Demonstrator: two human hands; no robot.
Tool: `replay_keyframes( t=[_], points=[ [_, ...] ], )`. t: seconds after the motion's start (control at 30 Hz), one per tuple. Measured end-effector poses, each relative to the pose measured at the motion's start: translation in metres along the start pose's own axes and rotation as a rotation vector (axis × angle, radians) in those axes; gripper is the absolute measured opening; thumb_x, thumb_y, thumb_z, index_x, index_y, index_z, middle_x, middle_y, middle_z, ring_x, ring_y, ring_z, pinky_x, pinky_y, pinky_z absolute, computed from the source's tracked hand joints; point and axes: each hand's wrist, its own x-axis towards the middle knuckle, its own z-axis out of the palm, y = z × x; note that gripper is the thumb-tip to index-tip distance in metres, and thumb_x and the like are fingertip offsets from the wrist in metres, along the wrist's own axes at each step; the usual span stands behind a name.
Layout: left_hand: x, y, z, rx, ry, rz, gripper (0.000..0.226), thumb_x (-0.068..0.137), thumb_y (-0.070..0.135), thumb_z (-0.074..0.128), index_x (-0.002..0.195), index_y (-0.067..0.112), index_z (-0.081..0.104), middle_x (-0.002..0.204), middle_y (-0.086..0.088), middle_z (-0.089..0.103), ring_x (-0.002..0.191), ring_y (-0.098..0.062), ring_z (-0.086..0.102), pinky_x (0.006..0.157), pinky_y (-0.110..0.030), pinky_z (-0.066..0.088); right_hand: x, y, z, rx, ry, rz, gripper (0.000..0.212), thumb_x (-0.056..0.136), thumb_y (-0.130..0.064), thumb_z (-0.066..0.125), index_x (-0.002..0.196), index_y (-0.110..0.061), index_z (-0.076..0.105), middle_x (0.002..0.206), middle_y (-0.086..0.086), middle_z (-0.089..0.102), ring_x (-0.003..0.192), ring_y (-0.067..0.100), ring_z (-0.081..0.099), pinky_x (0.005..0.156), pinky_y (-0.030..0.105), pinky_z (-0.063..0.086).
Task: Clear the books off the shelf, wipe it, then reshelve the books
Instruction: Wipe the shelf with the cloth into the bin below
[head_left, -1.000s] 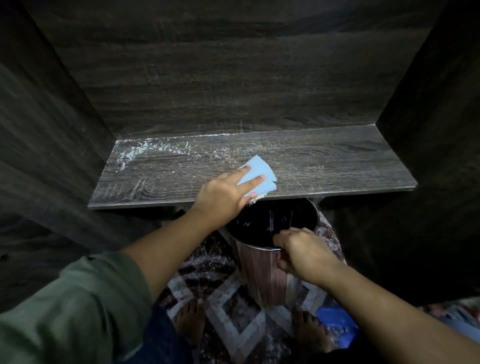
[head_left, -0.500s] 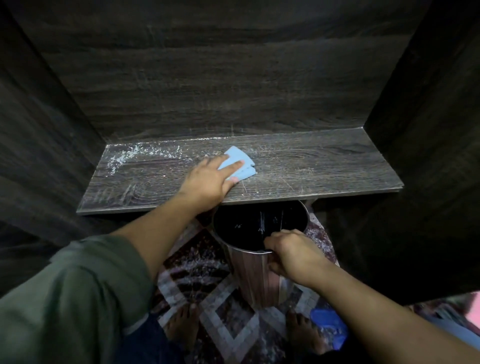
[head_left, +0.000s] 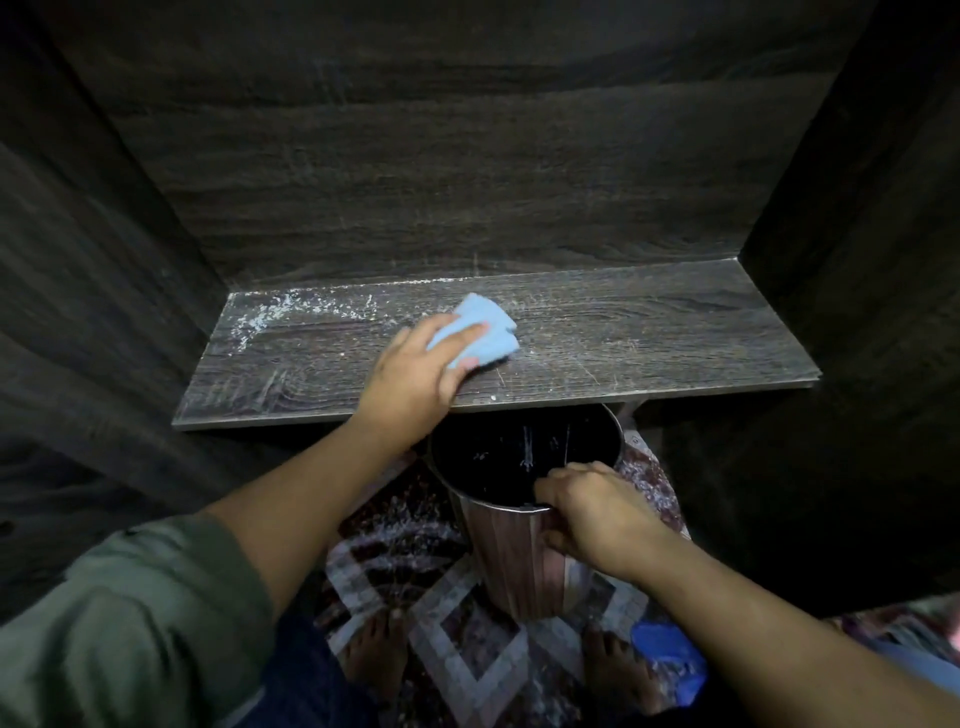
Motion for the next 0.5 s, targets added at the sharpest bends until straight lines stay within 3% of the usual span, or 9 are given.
replay_keyframes(
  t=[0.17,0.27,0.37,0.5],
  points=[
    [0.010,0.001,0.016,0.123,-0.230,-0.255,0.046,0.095,0.056,0.041,0.140,0.046,0.045,0.149,0.005,0.038,0.129,-0.030,0.039,0.109,-0.045,0.032,0.007,-0.002,0.001,-0.001,0.020,-0.001,0.024,0.078,-0.027,0.065,0.099,-0.016,0.062,0.105,0.005,0.064,0.104,0.027,0.056,0.088,0.031,0.038],
    [-0.008,0.014,0.016,0.111,-0.212,-0.026,0.051,0.091,0.060,0.032,0.135,0.044,0.051,0.142,0.004,0.048,0.119,-0.029,0.050,0.100,-0.048,0.040,0.013,-0.005,0.002,-0.012,0.037,0.008,0.024,0.074,-0.027,0.066,0.095,-0.017,0.062,0.102,0.005,0.065,0.102,0.028,0.058,0.086,0.032,0.040],
    [-0.024,0.015,0.003,0.018,-0.246,0.192,0.043,0.096,0.049,0.037,0.134,0.038,0.056,0.135,0.003,0.055,0.112,-0.024,0.053,0.097,-0.038,0.044,0.017,-0.010,0.004,-0.055,0.063,0.016,0.021,0.074,-0.025,0.066,0.094,-0.019,0.062,0.100,0.003,0.066,0.101,0.027,0.059,0.085,0.031,0.042],
    [-0.030,-0.007,-0.019,-0.024,-0.088,0.074,0.040,0.096,0.043,0.042,0.132,0.033,0.057,0.131,0.000,0.056,0.113,-0.022,0.052,0.099,-0.036,0.042,0.021,-0.016,0.007,-0.084,0.110,0.026,0.021,0.072,-0.020,0.068,0.092,-0.020,0.063,0.094,0.001,0.065,0.097,0.026,0.061,0.082,0.032,0.045]
  ],
)
